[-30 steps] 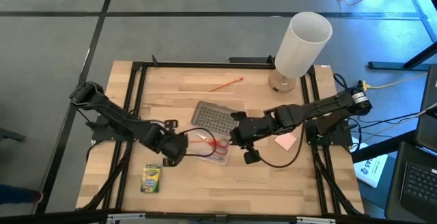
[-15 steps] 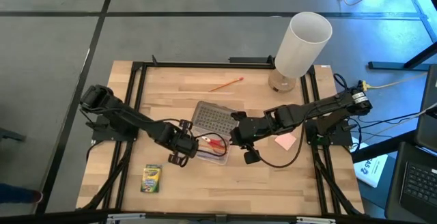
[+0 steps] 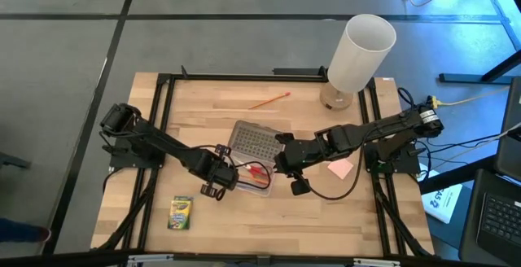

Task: Pack school essentials
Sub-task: Put the bottom yellow pencil into the black supply box, then put the yellow pencil into the black supply box

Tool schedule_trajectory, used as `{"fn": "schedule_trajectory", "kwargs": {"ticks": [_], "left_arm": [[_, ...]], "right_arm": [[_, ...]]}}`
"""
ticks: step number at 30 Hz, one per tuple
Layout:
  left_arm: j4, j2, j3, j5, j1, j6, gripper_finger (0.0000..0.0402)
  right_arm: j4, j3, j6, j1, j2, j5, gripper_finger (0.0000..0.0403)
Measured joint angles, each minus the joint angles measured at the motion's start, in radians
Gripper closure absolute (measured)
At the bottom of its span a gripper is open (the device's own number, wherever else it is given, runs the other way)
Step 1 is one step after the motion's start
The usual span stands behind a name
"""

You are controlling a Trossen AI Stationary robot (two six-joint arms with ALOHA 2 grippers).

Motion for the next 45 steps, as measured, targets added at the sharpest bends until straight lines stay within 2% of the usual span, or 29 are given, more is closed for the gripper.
{"fn": "schedule_trajectory", "kwargs": {"ticks": [6, 20, 29, 33, 35, 40, 45], "left_arm": [[0.002, 0.000, 0.000, -0.003, 0.002, -0.006, 0.0379], [0.007, 0.000, 0.000, -0.004, 0.002, -0.005, 0.0310], [0.002, 0.000, 0.003, -0.004, 0.002, -0.030, 0.0309], [-0.036, -0.018, 0.053, -0.004, 0.002, -0.036, 0.0307], [-0.060, -0.039, 0.079, -0.006, 0.002, -0.036, 0.0306], [-0.075, -0.144, 0.106, -0.031, 0.002, -0.049, 0.0306], [-0.126, -0.280, 0.107, -0.101, 0.002, -0.124, 0.0306]], "right_arm": [[0.000, 0.000, 0.000, 0.000, 0.000, 0.000, 0.0344], [-0.007, 0.000, -0.001, 0.000, 0.000, 0.000, 0.0344], [-0.009, 0.000, -0.001, 0.000, 0.000, 0.004, 0.0344], [-0.023, 0.000, -0.001, -0.008, 0.000, 0.083, 0.0344], [-0.041, 0.000, 0.000, -0.030, 0.000, 0.101, 0.0344], [-0.106, 0.000, 0.054, -0.142, 0.000, 0.069, 0.0344], [-0.151, 0.000, -0.017, -0.283, 0.000, 0.013, 0.0344]]}}
